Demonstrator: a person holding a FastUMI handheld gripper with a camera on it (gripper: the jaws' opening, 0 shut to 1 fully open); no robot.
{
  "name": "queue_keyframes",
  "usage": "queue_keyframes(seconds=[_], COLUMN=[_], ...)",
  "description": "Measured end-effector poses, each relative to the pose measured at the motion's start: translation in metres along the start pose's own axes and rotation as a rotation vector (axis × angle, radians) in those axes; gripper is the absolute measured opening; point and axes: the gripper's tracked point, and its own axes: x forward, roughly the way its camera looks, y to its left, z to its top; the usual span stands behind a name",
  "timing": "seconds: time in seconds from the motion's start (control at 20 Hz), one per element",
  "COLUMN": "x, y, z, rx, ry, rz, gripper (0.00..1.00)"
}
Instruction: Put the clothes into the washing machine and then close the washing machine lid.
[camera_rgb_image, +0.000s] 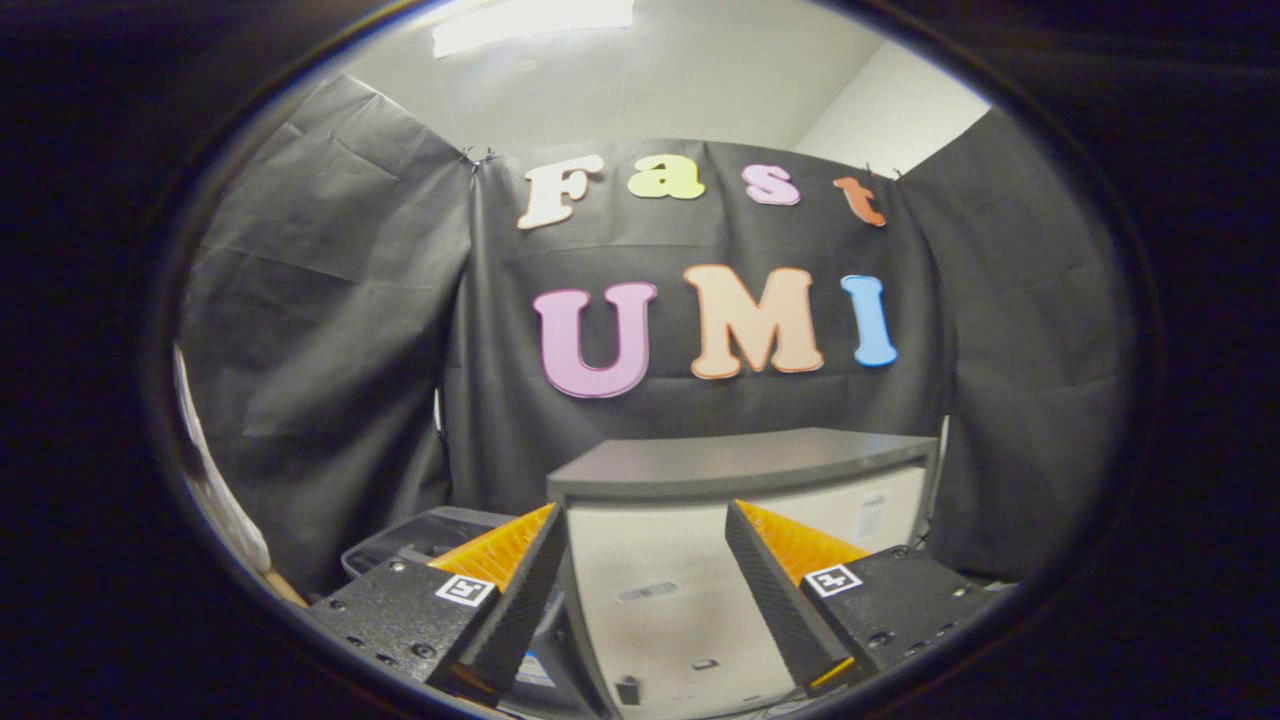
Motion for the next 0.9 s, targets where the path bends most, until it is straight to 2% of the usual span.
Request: queue_keyframes(seconds=[0.15, 0.3, 0.45, 0.6, 0.9], x=[-0.01, -0.013, -0.018, -0.025, -0.023], y=[-0.018, -0.027, -0.03, -0.015, 0.007], z=[-0.005, -0.009, -0.024, -0.035, -0.041], rx=[-0.022, -0.021, -0.02, 0.051, 0.09], ry=[-0.024, -0.075, -0.049, -0.016, 0.013], rz=[-0.036, -0.038, -0.042, 0.001, 0.127], gripper=[0.97, 0.97, 0.97, 0.97, 0.97])
